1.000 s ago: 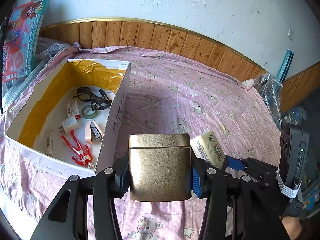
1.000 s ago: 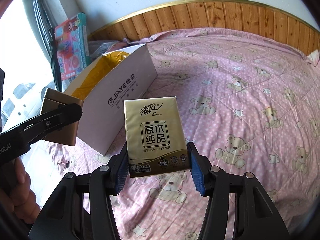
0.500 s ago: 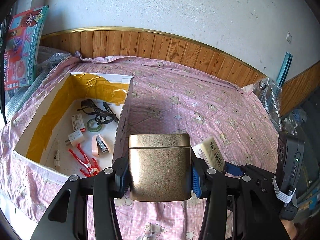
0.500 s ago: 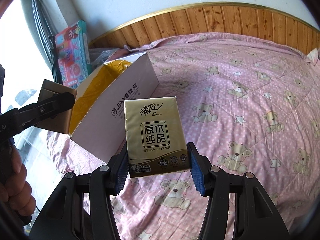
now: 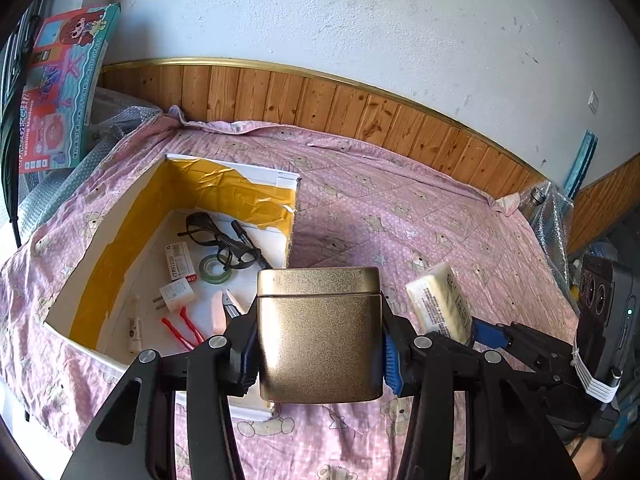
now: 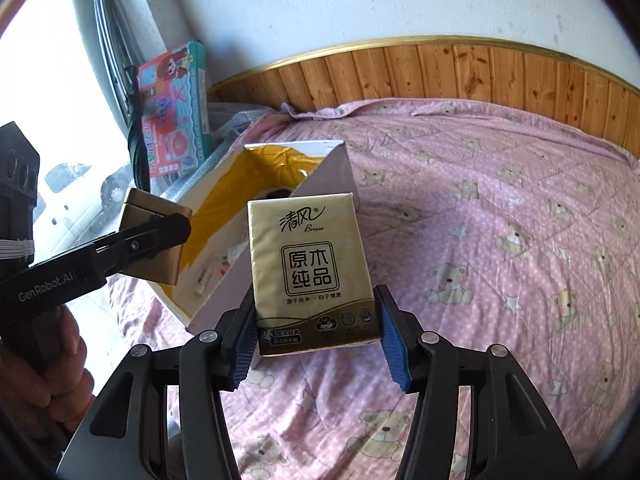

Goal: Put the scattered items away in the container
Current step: 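Carry the gold tin and tissue pack with both tools over the cardboard box, then open both grippers to drop the tin and tissue pack into the box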

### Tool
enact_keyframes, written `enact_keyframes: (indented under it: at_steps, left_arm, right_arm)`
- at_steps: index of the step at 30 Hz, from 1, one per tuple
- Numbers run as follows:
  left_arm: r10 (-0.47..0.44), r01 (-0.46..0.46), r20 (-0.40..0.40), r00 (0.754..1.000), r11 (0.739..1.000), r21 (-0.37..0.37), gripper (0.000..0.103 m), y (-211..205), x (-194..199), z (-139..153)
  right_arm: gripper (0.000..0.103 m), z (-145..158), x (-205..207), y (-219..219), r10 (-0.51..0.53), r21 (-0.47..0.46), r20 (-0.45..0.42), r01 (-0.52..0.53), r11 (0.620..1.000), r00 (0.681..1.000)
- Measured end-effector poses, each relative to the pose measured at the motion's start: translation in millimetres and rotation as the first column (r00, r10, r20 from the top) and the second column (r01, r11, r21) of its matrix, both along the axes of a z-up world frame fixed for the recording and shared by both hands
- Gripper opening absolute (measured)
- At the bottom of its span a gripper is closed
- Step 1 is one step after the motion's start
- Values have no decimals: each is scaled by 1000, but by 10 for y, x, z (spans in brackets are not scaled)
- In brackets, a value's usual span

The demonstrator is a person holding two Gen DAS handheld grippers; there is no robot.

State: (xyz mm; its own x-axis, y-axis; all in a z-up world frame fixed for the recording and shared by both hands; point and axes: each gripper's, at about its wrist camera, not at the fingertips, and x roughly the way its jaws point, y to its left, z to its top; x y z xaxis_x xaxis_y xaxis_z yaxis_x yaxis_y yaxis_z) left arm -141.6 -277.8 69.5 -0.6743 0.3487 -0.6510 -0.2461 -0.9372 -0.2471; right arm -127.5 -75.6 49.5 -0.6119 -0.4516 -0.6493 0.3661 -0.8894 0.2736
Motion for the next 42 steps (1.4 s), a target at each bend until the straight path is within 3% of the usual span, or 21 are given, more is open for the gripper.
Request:
enact_keyframes:
  at_steps: [9,23,42]
  left_arm:
    - [98,-98,-7,995,995,18,49,-593,-189,95]
    - [179,-179,56,982,984,1,49,-1121,-435,-43]
    - [147,-135,185,972,988,-76,50,-1225,-811,-400]
  right_arm:
    - [57,254,-162,-370,65,-2,-40,-65,998,997]
    - [57,459,-412,-1009,173,42,-68,-170,985,983]
    - [57,0,-995,-1737,243,209,20,-241,948,970]
